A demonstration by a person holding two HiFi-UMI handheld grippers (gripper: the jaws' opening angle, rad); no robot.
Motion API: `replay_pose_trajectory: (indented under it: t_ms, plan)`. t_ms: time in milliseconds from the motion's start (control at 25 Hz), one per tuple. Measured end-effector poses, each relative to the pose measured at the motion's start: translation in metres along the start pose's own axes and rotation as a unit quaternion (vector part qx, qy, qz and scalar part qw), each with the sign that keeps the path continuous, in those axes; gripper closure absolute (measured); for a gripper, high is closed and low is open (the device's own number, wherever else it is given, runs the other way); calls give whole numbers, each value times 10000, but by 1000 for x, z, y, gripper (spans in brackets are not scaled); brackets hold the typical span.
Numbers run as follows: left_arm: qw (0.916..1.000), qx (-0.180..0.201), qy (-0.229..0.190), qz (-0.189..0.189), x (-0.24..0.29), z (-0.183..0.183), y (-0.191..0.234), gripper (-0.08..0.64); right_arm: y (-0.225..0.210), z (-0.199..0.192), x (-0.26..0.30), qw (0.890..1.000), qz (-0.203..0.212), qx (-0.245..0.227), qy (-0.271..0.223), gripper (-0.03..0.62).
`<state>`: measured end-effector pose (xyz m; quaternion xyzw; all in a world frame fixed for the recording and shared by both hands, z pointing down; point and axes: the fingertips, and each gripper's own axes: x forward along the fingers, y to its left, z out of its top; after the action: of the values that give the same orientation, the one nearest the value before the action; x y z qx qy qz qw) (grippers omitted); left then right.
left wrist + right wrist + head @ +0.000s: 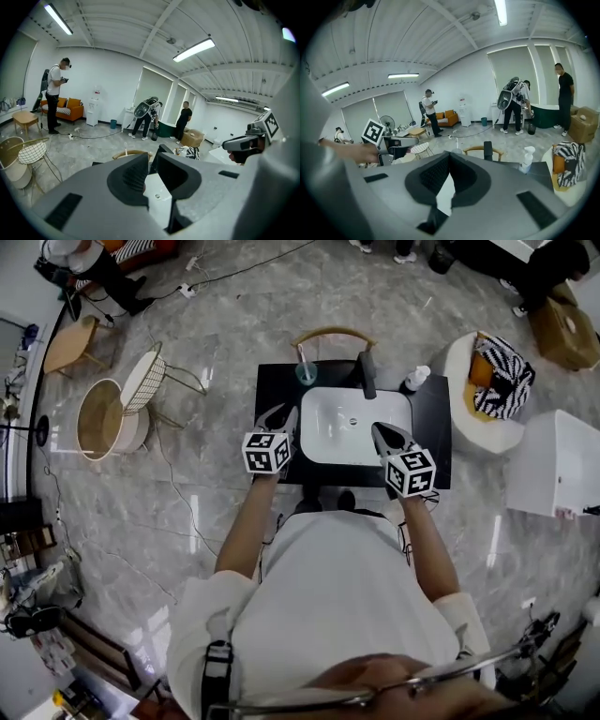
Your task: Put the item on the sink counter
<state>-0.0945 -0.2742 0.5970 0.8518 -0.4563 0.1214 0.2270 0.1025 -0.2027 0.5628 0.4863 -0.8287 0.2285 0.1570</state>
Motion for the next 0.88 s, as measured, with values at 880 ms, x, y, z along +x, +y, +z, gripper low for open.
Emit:
replay_pose_trajectory:
  t_ms: [880]
  plan:
    - [9964,-130,-766,337,-100,12,-80,555,18,12,-37,9937,858,-573,-433,588]
